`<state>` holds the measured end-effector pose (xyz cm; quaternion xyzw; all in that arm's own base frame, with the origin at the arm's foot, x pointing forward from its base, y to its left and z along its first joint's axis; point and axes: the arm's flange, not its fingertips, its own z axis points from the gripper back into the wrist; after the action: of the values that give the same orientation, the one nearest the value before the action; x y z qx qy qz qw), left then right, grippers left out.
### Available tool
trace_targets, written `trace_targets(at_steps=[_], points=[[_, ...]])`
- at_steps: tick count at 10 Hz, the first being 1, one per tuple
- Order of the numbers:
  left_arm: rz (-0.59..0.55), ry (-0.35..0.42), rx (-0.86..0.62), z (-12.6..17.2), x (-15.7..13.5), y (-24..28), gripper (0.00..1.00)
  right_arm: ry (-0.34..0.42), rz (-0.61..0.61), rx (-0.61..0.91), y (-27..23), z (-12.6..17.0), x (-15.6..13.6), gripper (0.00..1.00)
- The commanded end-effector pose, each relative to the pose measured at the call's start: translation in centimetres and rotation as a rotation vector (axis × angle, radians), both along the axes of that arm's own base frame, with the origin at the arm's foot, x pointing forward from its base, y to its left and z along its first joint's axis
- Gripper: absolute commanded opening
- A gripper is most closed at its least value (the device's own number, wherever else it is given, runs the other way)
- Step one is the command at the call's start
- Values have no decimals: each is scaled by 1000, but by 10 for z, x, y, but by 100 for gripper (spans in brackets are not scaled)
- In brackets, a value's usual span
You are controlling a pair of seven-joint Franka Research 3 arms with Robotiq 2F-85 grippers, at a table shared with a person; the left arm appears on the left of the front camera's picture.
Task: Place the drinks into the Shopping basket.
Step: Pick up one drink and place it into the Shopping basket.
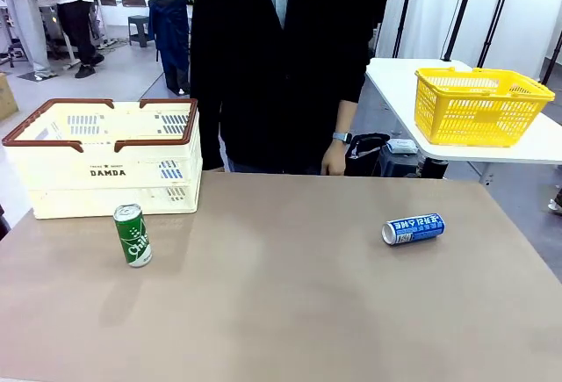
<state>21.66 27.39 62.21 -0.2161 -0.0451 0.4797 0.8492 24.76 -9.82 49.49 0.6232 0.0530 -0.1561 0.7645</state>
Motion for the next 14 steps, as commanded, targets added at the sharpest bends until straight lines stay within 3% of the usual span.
trace_targets(at_steps=[1, 3, 5, 7, 8, 10, 11, 14], points=[[-29, -116, 11, 15, 32, -33, 0, -19, 14, -9, -4, 1, -2, 100], [-186, -200, 146, 34, 104, -102, 0, -19, 14, -9, -4, 1, -2, 100], [-334, -245, 294, 48, 195, -161, 0, -19, 14, -9, -4, 1, -2, 100], [-371, -307, 375, 60, 266, -195, 0, -19, 14, -9, -4, 1, -2, 100], [-407, -299, 404, 60, 293, -211, 0, -19, 14, -9, -4, 1, -2, 100], [-440, -208, 423, 53, 324, -236, 0, -19, 14, -9, -4, 1, -2, 100], [-449, -297, 397, 38, 308, -230, 0, -19, 14, -9, -4, 1, -2, 100], [-449, -297, 397, 38, 308, -230, 0, -19, 14, -9, -4, 1, -2, 100]])
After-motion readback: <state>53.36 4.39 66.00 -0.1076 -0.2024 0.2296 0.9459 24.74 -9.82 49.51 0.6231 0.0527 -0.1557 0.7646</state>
